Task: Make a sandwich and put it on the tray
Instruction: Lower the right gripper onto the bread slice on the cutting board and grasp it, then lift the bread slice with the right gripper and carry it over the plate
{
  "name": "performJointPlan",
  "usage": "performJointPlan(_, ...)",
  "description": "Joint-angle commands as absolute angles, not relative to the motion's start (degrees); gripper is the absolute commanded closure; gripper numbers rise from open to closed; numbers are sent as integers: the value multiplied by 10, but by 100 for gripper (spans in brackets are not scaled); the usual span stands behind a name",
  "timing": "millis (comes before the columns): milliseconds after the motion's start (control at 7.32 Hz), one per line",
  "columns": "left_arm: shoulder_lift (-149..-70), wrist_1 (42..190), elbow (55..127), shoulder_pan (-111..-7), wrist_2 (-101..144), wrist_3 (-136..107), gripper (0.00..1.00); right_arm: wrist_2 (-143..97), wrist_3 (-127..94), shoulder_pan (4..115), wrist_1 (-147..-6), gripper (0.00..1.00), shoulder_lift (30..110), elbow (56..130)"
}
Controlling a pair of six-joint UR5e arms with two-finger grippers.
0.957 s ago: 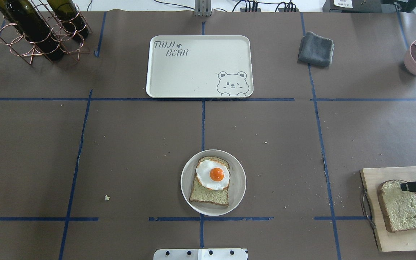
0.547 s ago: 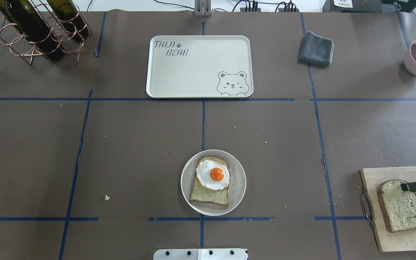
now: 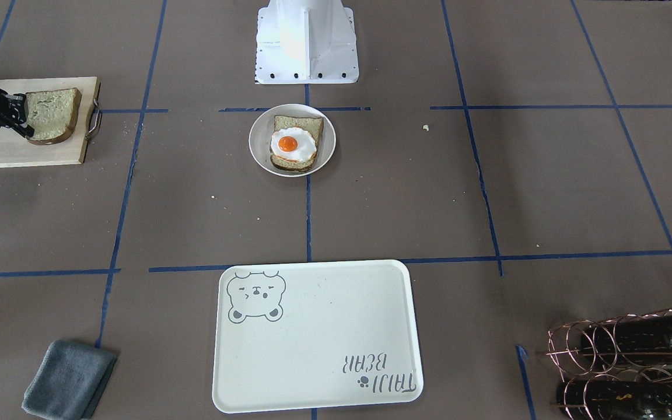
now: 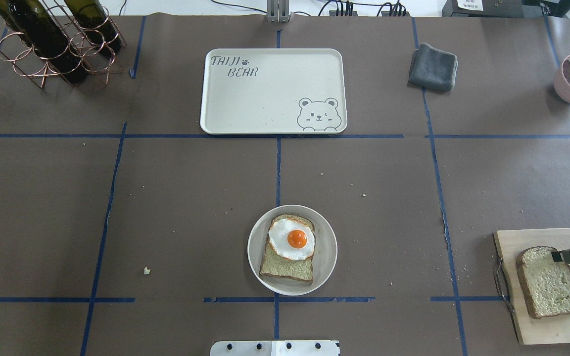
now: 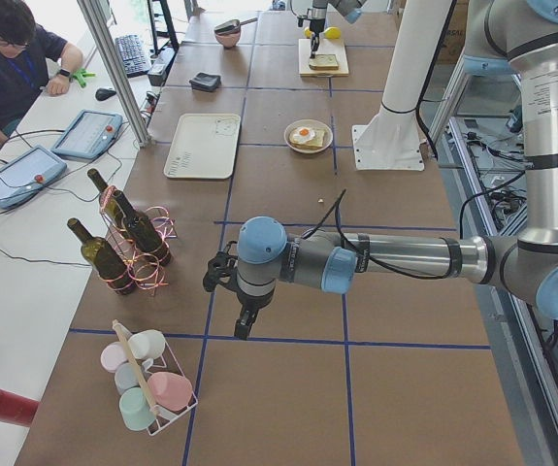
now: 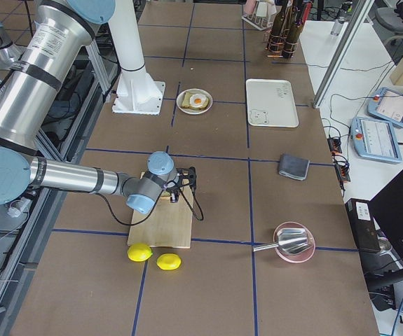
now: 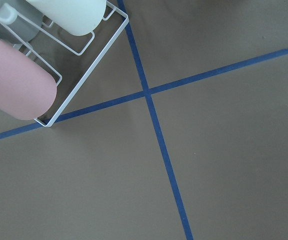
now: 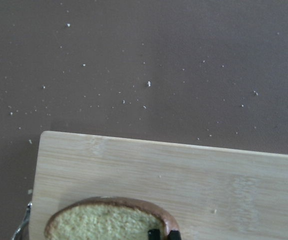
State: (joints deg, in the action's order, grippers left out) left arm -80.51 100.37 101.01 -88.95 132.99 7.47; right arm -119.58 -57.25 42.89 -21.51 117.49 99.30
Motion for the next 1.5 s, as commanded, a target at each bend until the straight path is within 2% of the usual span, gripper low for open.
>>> performJointPlan(0,-805,1004,1010,-889,1330,75,0,-1236,-571,432,-168,100,1177,989)
performJointPlan(273,-804,1004,1009,-889,1330,75,0,-1295,-573,445,-136,100,1168,989)
performJointPlan(683,-804,1004,1005,-889,1330,75,0,-1372,-587,490,-130,100,1109,993)
performJointPlan(1093,-800,1004,1005,-889,1330,74,0,-1367,-647,487,-141,100,954,975)
performJointPlan(1366,-798,1003,1001,-889,1330,74,0,-1307,-693,438,-147,100,880,955)
